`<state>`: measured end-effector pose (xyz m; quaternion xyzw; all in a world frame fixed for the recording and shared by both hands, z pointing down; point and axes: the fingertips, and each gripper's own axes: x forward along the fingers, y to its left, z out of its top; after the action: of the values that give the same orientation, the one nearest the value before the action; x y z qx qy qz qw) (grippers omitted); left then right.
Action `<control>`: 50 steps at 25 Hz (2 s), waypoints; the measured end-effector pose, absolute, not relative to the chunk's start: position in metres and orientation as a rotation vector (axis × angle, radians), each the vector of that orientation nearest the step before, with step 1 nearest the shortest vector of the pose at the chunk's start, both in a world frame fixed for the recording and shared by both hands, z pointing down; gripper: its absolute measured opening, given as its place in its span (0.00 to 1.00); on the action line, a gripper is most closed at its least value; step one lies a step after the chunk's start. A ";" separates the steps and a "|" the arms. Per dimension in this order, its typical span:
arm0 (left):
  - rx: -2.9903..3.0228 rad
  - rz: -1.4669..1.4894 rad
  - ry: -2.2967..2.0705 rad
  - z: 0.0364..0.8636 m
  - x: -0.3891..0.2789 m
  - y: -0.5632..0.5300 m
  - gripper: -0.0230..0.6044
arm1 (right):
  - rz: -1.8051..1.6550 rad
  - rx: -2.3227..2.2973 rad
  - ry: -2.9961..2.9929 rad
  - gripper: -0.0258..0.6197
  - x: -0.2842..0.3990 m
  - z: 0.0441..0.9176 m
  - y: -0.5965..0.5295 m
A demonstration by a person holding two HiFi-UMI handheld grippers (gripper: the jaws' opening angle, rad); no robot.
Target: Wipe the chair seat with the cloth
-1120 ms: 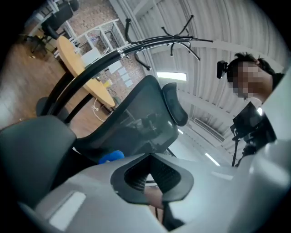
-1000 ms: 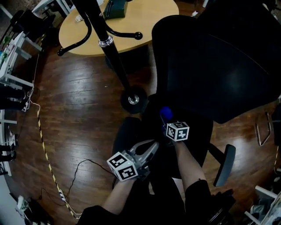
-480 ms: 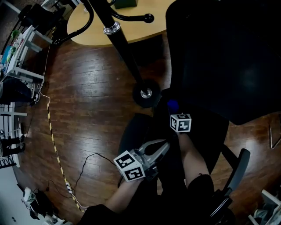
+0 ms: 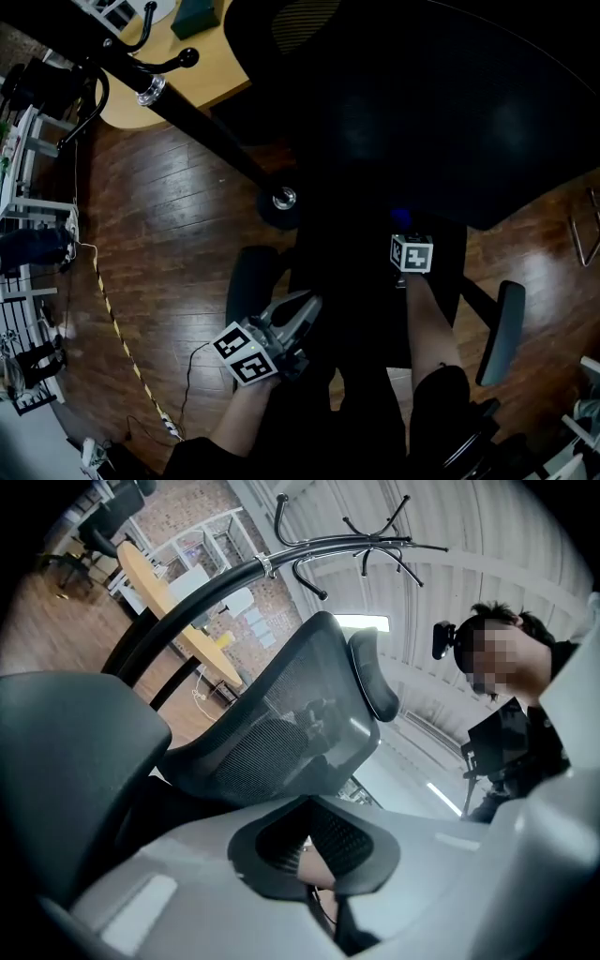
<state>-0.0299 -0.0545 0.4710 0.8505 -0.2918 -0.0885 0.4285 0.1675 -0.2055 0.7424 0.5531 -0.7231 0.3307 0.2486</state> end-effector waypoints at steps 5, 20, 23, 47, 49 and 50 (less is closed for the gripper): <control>2.138 -0.175 -0.713 0.472 -0.026 -0.050 0.04 | 0.882 1.633 -1.834 0.09 0.258 0.739 -0.178; 2.128 -0.189 -0.711 0.466 -0.024 -0.048 0.04 | 0.888 1.785 -1.687 0.09 0.341 0.718 -0.150; 2.135 -0.222 -0.705 0.462 -0.030 -0.043 0.04 | 0.899 1.786 -1.683 0.09 0.332 0.721 -0.151; 2.088 -0.358 -0.775 0.443 -0.074 -0.025 0.04 | 0.964 1.161 -2.256 0.10 -0.042 0.724 -0.198; 2.091 -0.348 -0.771 0.446 -0.072 -0.025 0.04 | 0.969 1.181 -2.226 0.10 -0.027 0.733 -0.194; 2.095 -0.342 -0.768 0.447 -0.070 -0.025 0.04 | 0.963 1.197 -2.210 0.10 -0.017 0.736 -0.192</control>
<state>-0.0704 -0.0252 0.4472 0.8387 -0.3073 -0.1370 0.4281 -0.0175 -0.1923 0.7358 0.4334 -0.8004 0.3488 0.2233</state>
